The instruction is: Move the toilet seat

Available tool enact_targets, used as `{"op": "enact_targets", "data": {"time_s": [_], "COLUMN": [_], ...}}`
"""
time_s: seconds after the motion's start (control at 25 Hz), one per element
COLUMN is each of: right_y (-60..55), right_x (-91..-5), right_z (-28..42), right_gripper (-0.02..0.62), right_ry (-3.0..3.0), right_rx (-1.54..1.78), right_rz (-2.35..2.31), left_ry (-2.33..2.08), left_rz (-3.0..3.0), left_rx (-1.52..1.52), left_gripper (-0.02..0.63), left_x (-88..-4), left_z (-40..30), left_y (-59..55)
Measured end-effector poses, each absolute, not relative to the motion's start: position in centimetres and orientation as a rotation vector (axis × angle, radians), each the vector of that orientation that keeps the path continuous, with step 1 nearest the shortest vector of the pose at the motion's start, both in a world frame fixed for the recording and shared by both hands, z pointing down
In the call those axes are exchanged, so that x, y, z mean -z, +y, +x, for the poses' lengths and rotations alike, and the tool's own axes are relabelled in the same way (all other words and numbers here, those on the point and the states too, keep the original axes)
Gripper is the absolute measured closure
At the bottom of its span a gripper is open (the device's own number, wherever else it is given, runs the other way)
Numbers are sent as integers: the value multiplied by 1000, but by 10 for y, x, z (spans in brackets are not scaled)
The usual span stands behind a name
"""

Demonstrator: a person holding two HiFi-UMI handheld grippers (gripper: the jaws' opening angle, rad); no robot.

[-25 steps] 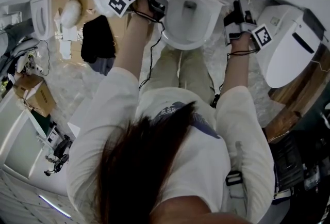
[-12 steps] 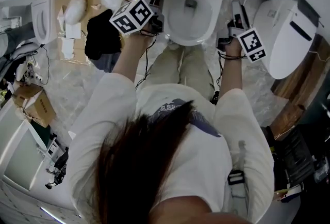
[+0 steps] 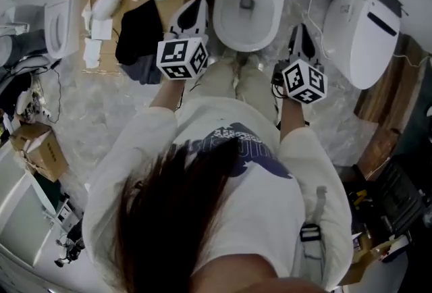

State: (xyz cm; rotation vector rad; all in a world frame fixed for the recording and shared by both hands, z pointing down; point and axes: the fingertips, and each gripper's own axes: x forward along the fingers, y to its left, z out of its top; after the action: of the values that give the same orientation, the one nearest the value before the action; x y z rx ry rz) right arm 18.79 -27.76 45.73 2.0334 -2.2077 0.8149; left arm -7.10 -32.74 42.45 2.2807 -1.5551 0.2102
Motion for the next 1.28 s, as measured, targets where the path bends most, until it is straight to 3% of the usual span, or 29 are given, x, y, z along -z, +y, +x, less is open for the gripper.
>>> {"op": "enact_targets", "data": {"time_s": [0.2, 0.68, 1.28], "right_y": [-207, -70, 74], "right_x": [-433, -417, -385], "right_z": [173, 191, 138], "right_gripper": [584, 584, 584], "right_ry": [-2235, -2337, -2288], "right_rx": [-607, -521, -506], "right_rz": [1956, 1939, 2097], "left_ry": [-1623, -1744, -1627], "left_rz": [2370, 2449, 2557], "left_rx": [-262, -210, -184], "left_gripper": [607, 609, 609], "left_x": [-404, -354, -326], "left_z": [-60, -48, -126], "left_y": [-255, -99, 21]}}
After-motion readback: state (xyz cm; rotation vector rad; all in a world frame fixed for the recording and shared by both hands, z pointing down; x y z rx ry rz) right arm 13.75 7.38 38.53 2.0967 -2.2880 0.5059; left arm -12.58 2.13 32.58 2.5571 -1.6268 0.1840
